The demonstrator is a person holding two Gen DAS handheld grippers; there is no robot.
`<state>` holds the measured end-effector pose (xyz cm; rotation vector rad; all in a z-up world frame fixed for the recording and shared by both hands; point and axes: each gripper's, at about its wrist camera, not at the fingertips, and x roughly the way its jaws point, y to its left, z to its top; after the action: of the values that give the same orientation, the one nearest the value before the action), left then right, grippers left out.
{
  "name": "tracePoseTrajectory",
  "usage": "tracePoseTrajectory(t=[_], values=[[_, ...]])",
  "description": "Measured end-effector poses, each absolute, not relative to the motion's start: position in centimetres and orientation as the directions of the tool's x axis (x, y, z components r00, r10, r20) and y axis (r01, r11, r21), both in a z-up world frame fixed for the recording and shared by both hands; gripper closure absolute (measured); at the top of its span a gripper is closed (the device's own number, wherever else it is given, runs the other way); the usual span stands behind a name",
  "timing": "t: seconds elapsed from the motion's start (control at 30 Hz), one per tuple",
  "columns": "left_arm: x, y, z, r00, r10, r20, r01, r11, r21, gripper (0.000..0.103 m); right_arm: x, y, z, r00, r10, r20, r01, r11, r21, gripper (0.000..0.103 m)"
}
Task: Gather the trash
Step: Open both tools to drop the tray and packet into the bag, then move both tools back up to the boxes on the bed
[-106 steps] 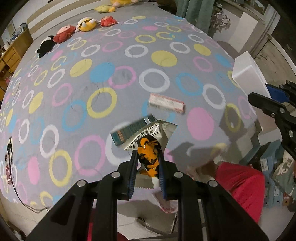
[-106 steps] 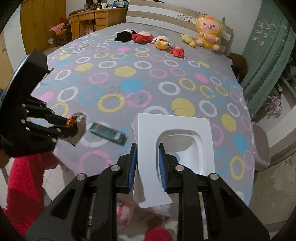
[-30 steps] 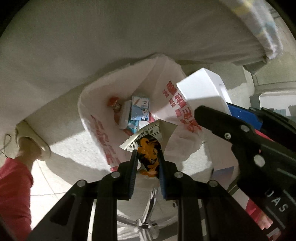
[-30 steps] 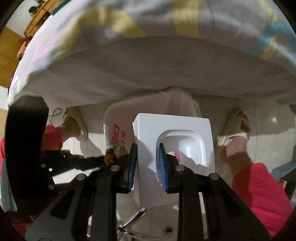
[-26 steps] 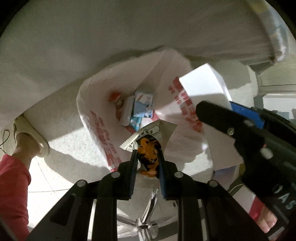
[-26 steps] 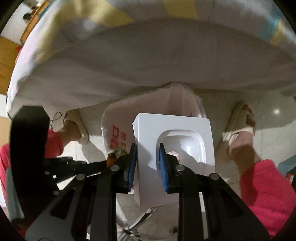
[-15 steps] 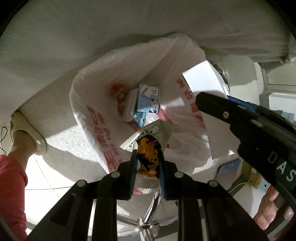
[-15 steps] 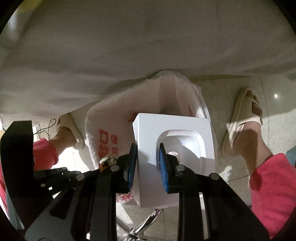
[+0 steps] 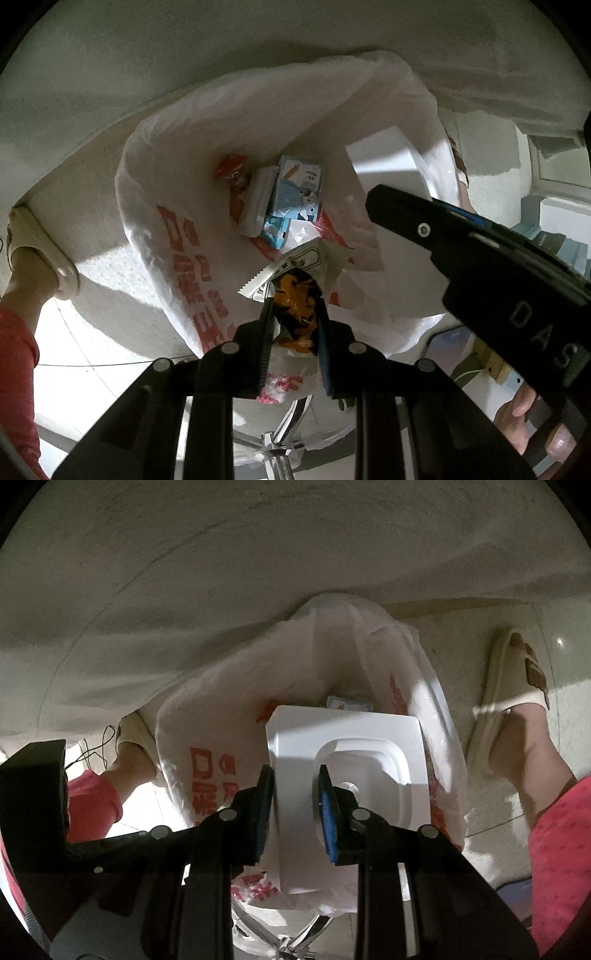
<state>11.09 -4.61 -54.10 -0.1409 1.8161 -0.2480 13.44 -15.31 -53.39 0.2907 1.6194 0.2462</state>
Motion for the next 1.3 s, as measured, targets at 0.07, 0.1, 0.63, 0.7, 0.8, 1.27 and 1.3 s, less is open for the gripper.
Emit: tracePoseTrajectory(t=[0.07,0.1,0.63,0.7,0.8,1.27,1.3], values=[[11.3,-4.5,-54.3,-0.262,-0.248,-0.933,0.013,0.965,-0.260,0.081,13.6,-15.6,-53.5,-0.059,0.342,-0.938,0.052,0.939,0.340,0.079],[11.4,-4.3,-54.4,-0.264,-0.256,-0.930,0.004,0.964,-0.267,0.081,13.6,-15.8,-53.5,-0.060,0.345,-0.937,0.055,0.938,0.342,0.079],[11.7,-3.7,-54.7,-0.246,-0.257,-0.935,-0.060,0.967,-0.250,0.035,13.6,-16.4,-54.3,-0.075,0.324,-0.943,0.081,0.945,0.318,0.063],[11.6,-3.4,-54.4,-0.240,-0.241,-0.940,-0.054,0.971,-0.235,0.035,13.5,-16.4,-54.2,-0.075,0.321,-0.944,0.077,0.946,0.315,0.062],[11.5,-3.2,-53.6,-0.232,-0.219,-0.948,-0.045,0.976,-0.215,0.035,13.2,-16.1,-53.4,-0.063,0.291,-0.955,0.047,0.956,0.289,0.051],[8.7,-0.2,-43.6,-0.047,-0.145,-0.988,-0.051,0.988,-0.143,0.035,9.8,-15.5,-41.4,0.144,0.170,-0.975,-0.092,0.983,0.158,0.019],[8.4,-0.2,-42.8,-0.032,-0.144,-0.989,-0.043,0.989,-0.142,0.035,9.4,-15.4,-40.2,0.164,0.164,-0.973,-0.103,0.984,0.148,0.018]])
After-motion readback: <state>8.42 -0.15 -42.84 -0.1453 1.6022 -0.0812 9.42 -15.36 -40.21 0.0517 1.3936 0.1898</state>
